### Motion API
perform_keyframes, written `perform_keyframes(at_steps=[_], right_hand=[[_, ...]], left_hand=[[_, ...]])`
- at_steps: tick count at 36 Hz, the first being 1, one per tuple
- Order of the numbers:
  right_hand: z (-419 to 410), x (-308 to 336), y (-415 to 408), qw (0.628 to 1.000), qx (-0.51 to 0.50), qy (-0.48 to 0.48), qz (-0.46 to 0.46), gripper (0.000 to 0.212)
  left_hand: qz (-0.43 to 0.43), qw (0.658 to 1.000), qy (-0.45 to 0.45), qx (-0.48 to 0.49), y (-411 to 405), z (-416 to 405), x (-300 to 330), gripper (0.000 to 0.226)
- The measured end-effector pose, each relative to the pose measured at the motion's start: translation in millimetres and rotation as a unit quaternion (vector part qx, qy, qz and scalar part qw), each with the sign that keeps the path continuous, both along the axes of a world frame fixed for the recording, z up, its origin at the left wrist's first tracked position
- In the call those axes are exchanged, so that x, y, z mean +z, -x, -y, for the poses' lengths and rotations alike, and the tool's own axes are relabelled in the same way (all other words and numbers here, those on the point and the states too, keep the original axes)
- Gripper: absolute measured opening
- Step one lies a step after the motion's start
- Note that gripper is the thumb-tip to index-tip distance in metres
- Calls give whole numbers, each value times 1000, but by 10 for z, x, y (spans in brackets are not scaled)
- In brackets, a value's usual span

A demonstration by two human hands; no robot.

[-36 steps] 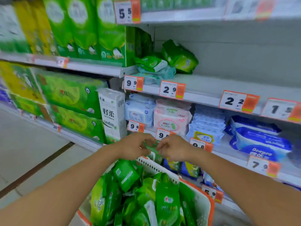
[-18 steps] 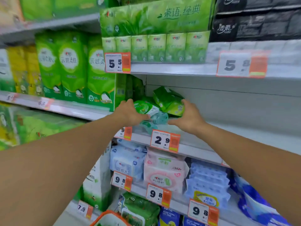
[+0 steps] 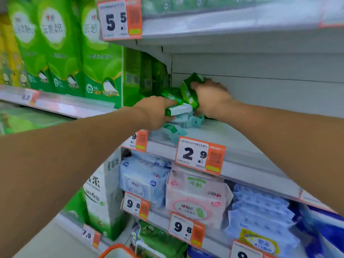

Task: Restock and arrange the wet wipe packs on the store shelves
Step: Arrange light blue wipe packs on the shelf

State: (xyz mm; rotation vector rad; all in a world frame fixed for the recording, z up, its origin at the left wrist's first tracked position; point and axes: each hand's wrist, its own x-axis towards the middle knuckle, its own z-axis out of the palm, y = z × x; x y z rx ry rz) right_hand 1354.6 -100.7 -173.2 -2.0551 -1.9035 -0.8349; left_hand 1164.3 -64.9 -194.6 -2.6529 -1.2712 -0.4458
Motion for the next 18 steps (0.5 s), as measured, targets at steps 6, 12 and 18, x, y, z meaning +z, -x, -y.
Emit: perform_keyframes(at_steps=[6,12,18], right_hand=[[279,37,-98,999,21,-26,34,10],[706,-6,-627,983,53,-81,-157,8],[1634,95,-1060,753,177,-260,-579,29]], left_hand=[[-69,997,36,22,-210,216,-18,66],[-89,991,77,58,-350,343,99,69],[106,983,143,36,-552,708,271,100]])
